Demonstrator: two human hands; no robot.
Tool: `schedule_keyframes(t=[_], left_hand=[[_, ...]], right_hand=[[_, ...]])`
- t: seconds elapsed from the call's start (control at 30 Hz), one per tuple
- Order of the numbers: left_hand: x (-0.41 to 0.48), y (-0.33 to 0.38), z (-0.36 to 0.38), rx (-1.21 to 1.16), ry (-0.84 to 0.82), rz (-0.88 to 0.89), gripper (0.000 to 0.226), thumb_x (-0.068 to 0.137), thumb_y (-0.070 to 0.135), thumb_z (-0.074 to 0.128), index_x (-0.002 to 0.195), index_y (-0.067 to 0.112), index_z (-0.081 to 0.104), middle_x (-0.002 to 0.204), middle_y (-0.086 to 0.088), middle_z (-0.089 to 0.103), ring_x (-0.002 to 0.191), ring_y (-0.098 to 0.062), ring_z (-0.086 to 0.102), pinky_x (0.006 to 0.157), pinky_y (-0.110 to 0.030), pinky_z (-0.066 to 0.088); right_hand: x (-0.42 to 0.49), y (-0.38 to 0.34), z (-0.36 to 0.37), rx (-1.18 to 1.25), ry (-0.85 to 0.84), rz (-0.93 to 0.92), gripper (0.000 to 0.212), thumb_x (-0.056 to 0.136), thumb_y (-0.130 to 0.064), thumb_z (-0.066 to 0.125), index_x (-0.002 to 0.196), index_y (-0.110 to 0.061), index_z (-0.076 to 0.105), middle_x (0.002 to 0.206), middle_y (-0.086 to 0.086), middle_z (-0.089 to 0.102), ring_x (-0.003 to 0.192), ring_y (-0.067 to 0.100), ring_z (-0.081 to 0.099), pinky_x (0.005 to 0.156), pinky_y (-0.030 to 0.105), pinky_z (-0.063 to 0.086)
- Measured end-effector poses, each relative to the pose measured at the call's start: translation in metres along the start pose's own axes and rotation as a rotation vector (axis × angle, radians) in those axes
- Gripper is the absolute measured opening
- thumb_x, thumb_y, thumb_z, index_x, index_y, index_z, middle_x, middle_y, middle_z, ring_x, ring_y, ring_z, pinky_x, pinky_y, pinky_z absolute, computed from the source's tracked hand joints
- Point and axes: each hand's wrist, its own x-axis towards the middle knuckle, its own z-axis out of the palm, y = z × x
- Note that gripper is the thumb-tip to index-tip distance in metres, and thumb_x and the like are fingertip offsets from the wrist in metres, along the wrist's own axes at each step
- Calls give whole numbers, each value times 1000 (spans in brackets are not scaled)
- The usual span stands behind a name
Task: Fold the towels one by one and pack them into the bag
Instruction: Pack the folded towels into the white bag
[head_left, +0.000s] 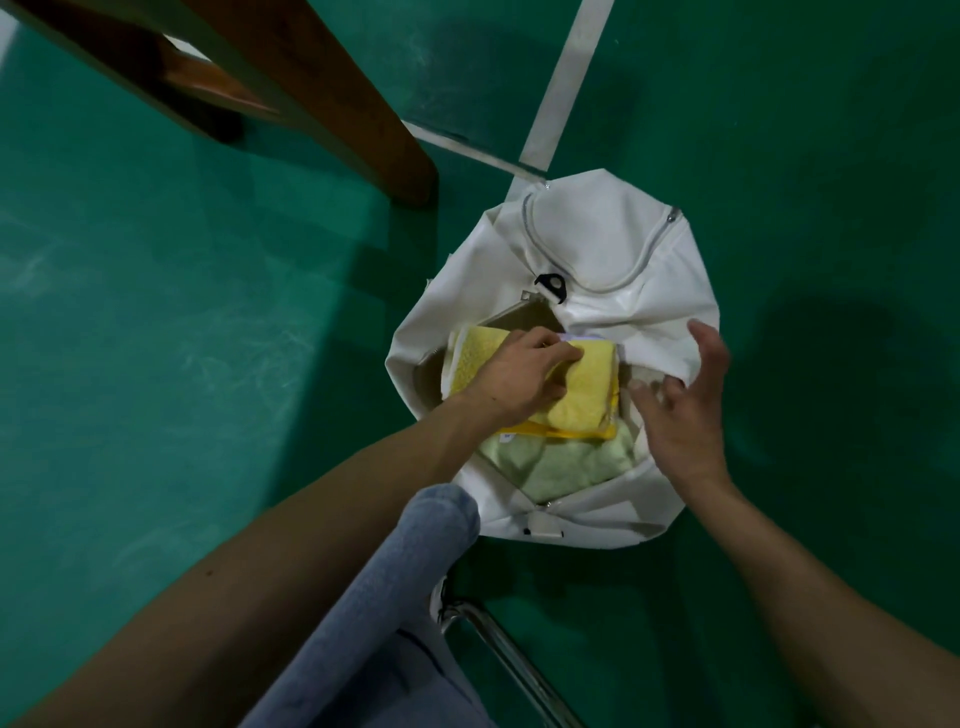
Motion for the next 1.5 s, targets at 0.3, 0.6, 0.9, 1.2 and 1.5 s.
schedule_keyframes(t=[0.3,0.6,0.9,1.2,1.5], left_hand=[[1,1,0,-23,-18,2,48,87,19,66,134,17,54,130,-10,50,121,-32,43,105,-34,32],[5,13,-8,75,-104,-10,49,94,26,58,142,22,45,141,-6,41,126,-27,37,106,-30,26],[3,12,-11,-18,-28,11,50,90,21,64,137,11,51,138,-13,49,127,-29,43,102,-26,24],[5,-16,-32,93,39,-172,60,77,55,65,132,37,47,132,3,55,124,-24,48,102,-43,36],[3,-4,-13,254,-114,-35,61,80,48,57,136,40,33,141,2,44,130,-28,40,102,-48,25]], right_hand=[[23,-13,19,-131,-244,-53,73,77,-39,66,136,-48,23,144,-12,26,137,9,28,114,47,34],[22,-26,-11,58,215,-160,76,74,13,60,127,-33,31,132,-12,33,80,-15,49,71,13,41],[34,-20,12,-178,-201,-238,52,85,-42,51,133,-51,31,135,-11,27,116,30,54,96,40,51],[41,-16,15,-342,-286,-195,55,85,-45,55,131,-16,50,115,-4,46,102,-1,41,80,17,31],[47,-7,12,-252,-465,-39,69,83,-66,41,145,-42,21,149,-9,25,127,-6,21,108,29,24]])
